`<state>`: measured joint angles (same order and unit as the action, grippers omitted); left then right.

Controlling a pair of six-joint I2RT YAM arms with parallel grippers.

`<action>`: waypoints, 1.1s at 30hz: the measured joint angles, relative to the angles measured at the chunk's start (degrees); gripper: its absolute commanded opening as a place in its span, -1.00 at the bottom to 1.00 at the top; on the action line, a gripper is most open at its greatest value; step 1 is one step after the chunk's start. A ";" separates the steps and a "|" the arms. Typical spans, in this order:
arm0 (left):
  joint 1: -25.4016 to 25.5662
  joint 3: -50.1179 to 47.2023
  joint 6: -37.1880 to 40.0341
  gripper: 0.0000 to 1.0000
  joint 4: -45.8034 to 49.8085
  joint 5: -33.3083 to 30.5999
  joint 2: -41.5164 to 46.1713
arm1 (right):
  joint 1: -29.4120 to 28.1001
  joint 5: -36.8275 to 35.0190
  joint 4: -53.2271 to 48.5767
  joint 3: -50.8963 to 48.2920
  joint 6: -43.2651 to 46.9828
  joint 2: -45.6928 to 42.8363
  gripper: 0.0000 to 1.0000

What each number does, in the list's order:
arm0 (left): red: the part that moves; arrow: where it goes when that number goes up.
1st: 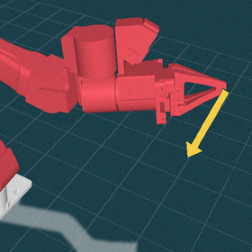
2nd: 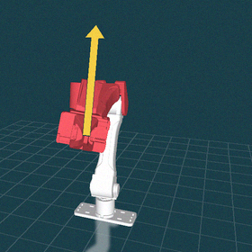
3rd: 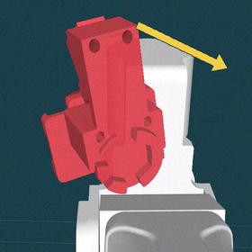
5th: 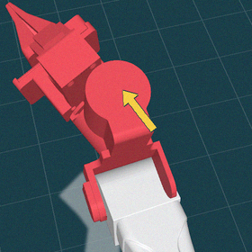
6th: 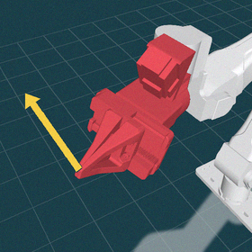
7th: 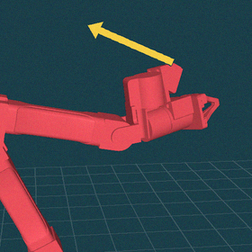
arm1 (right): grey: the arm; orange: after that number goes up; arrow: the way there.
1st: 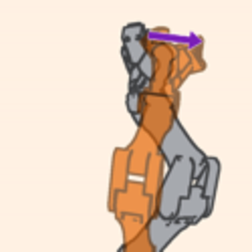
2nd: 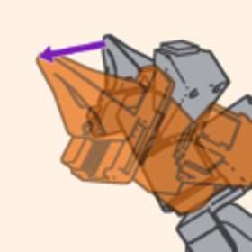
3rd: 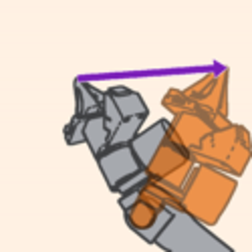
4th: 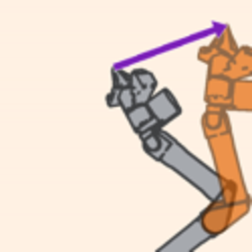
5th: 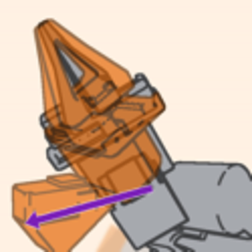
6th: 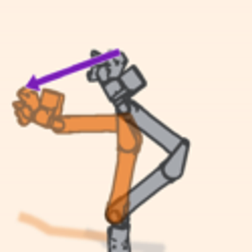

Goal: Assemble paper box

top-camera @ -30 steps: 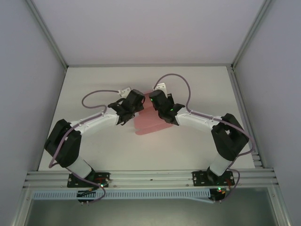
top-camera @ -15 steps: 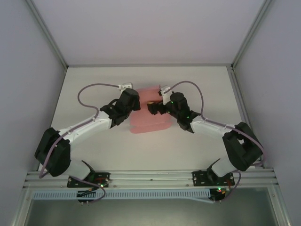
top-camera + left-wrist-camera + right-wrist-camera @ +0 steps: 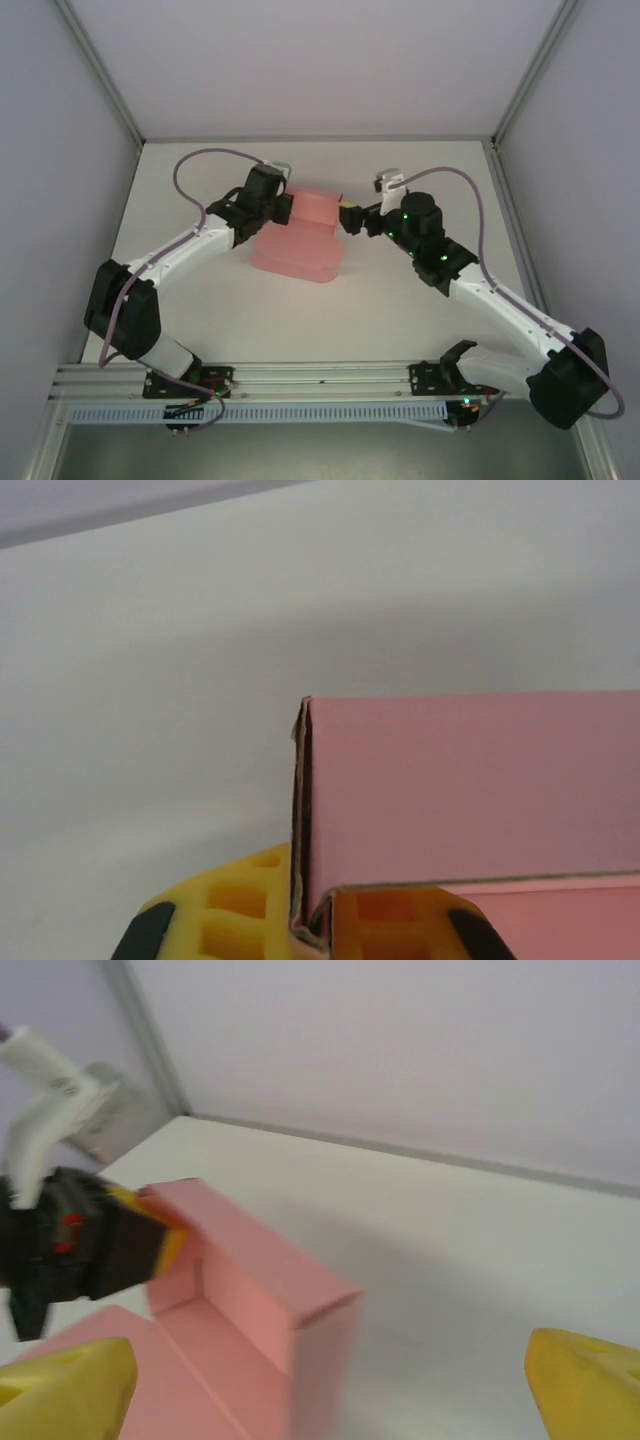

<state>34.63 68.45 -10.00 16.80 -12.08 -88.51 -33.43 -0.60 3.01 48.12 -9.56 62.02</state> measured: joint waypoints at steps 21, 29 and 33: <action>12.31 22.23 55.54 -1.00 25.03 2.54 -18.67 | 18.84 -3.78 -24.39 -2.84 -10.64 -8.15 1.00; 16.20 19.78 63.17 -1.00 15.82 -6.12 -22.77 | 20.81 -3.74 -24.57 -3.96 -10.64 -8.35 1.00; 18.01 19.87 65.96 -1.00 12.94 -7.67 -25.51 | 21.42 -3.61 -24.57 -4.50 -10.97 -8.33 1.00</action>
<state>52.64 88.31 55.96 29.74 -19.75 -114.02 -12.01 -4.21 -21.56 43.62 -20.53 53.69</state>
